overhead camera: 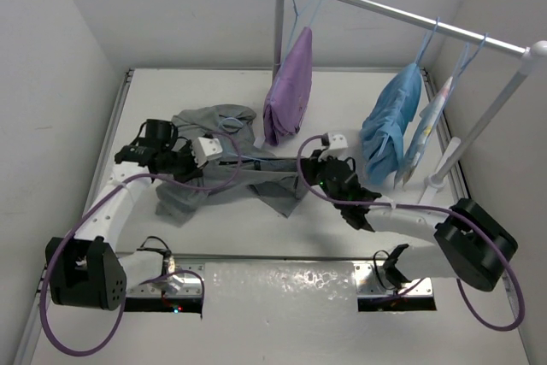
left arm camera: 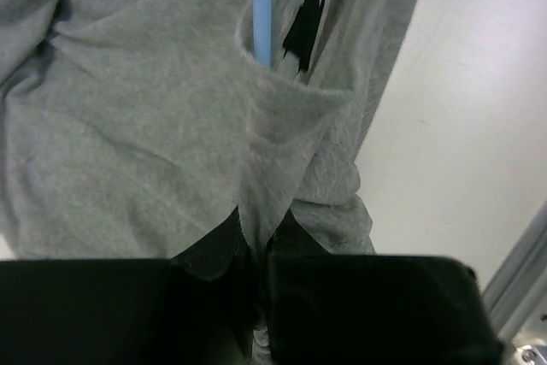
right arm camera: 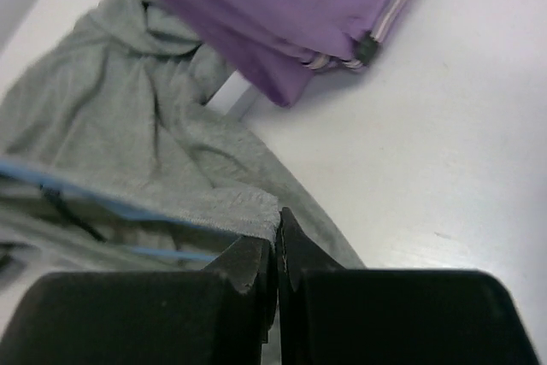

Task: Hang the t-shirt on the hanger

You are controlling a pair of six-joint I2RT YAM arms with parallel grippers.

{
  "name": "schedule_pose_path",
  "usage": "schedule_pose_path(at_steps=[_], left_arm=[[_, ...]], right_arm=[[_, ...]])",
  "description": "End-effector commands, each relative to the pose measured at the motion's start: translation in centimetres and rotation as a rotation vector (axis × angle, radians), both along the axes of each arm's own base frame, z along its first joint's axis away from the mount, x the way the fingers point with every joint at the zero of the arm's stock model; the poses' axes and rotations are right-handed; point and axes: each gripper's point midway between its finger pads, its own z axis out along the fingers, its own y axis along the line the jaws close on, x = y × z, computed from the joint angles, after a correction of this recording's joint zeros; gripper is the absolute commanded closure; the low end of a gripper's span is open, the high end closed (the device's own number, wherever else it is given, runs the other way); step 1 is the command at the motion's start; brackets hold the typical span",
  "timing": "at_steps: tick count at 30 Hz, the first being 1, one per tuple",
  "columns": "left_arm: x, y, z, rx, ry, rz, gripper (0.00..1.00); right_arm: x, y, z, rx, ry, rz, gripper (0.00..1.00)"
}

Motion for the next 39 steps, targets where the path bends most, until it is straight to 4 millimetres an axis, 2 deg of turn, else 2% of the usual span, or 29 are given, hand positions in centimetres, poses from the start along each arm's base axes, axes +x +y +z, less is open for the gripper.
schedule_pose_path(at_steps=[1, 2, 4, 5, 6, 9, 13, 14, 16, 17, 19, 21, 24, 25, 26, 28, 31, 33, 37, 39], left_arm=[[1.3, -1.2, 0.0, 0.039, -0.05, 0.043, 1.0], [1.6, -2.0, -0.2, 0.047, -0.068, 0.032, 1.0], [0.9, -3.9, -0.5, 0.015, -0.062, -0.033, 1.0], [0.6, -5.0, -0.1, -0.034, -0.053, -0.068, 1.0], [0.6, -5.2, 0.0, -0.048, -0.055, -0.074, 1.0], [0.4, -5.7, 0.0, -0.066, -0.071, -0.118, 1.0], [-1.3, -6.7, 0.0, -0.11, -0.063, -0.229, 1.0], [-1.9, -7.1, 0.2, -0.132, -0.061, -0.268, 1.0], [-3.1, -7.4, 0.1, -0.132, -0.074, -0.374, 1.0], [-3.8, -8.0, 0.3, -0.163, -0.074, -0.421, 1.0], [-4.0, -8.4, 0.5, -0.185, -0.093, -0.465, 1.0], [-4.0, -8.9, 1.0, -0.212, -0.1, -0.479, 1.0], [-4.1, -9.4, 1.7, -0.24, -0.119, -0.518, 1.0], [-4.7, -9.4, 1.7, -0.249, -0.102, -0.531, 1.0], [-4.9, -9.7, 2.2, -0.269, -0.104, -0.546, 1.0], [-5.5, -9.8, 2.4, -0.282, -0.094, -0.567, 1.0], [-6.1, -10.1, 2.9, -0.309, -0.096, -0.597, 1.0], [-6.4, -10.1, 3.1, -0.32, -0.094, -0.612, 1.0], [-7.0, -10.3, 3.8, -0.362, -0.088, -0.636, 1.0], [-7.4, -10.4, 4.2, -0.396, -0.085, -0.653, 1.0]], right_arm=[[0.2, 0.8, 0.1, -0.266, -0.039, 0.023, 1.0], [-0.2, 3.4, 1.6, -0.276, -0.065, 0.089, 1.0], [-0.7, 5.8, 2.2, -0.321, -0.077, 0.175, 1.0], [-1.3, 7.6, 2.9, -0.326, -0.071, 0.247, 1.0], [-1.7, 8.3, 2.4, -0.339, -0.052, 0.29, 1.0], [-2.7, 8.8, 1.8, -0.336, -0.016, 0.35, 1.0], [-4.6, 8.9, 1.0, -0.365, 0.0, 0.473, 0.67], [-5.2, 9.0, 1.3, -0.387, -0.022, 0.523, 0.52], [-6.0, 8.4, 2.7, -0.408, -0.05, 0.564, 0.38], [-6.1, 8.1, 3.3, -0.445, -0.082, 0.591, 0.27], [-6.8, 7.5, 4.7, -0.47, -0.124, 0.628, 0.22], [-7.1, 7.4, 5.2, -0.514, -0.171, 0.677, 0.22], [-8.0, 8.7, 5.3, -0.499, -0.227, 0.776, 0.26], [-8.8, 9.9, 5.7, -0.456, -0.263, 0.842, 0.27], [-8.9, 10.6, 5.2, -0.45, -0.264, 0.871, 0.28], [-9.4, 12.2, 5.9, -0.398, -0.306, 0.933, 0.31], [-9.0, 13.1, 5.4, -0.394, -0.315, 0.95, 0.38], [-8.6, 13.5, 5.0, -0.397, -0.322, 0.944, 0.39], [-7.4, 14.0, 4.3, -0.371, -0.322, 0.926, 0.51], [-7.6, 14.9, 3.8, -0.326, -0.317, 0.97, 0.5]])
